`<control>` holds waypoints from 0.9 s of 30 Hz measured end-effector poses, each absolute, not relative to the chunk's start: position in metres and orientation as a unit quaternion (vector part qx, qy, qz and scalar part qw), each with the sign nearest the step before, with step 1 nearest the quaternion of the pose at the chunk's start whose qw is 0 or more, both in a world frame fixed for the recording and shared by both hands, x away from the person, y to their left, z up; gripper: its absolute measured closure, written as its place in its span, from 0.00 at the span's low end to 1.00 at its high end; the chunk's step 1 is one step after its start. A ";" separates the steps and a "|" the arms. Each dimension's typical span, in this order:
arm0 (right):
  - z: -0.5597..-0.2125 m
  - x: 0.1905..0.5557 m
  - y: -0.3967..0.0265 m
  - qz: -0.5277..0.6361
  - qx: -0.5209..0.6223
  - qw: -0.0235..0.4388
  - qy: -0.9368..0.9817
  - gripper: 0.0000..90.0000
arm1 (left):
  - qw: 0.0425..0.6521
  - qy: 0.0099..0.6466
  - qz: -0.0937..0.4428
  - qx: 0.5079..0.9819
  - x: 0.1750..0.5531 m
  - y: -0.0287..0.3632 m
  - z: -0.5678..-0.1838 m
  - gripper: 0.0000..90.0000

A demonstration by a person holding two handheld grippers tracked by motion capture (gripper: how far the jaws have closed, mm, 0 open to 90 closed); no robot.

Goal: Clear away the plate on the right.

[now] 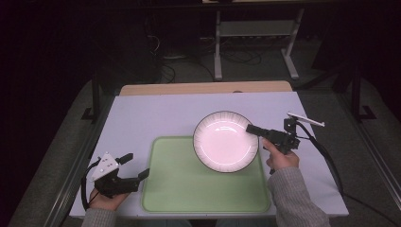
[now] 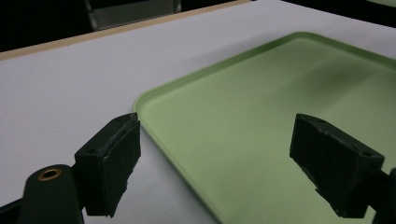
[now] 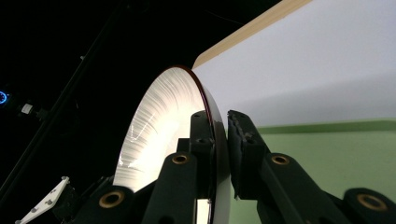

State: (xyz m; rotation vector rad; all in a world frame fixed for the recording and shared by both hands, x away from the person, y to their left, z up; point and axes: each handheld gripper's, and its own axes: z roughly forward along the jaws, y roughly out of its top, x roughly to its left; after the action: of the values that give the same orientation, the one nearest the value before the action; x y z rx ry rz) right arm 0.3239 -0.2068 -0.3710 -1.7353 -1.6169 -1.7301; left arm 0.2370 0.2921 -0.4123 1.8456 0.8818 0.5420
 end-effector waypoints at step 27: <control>-0.394 0.327 -0.179 -0.570 -0.597 0.117 -0.552 0.88 | 0.493 0.363 0.223 0.759 0.237 0.293 -0.412 0.18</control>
State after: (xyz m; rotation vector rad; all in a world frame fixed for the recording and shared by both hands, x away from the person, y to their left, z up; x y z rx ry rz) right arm 0.3271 -0.1786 -0.3943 -1.7480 -1.6147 -1.6686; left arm 0.2368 0.2926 -0.4119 1.8406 0.8808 0.5416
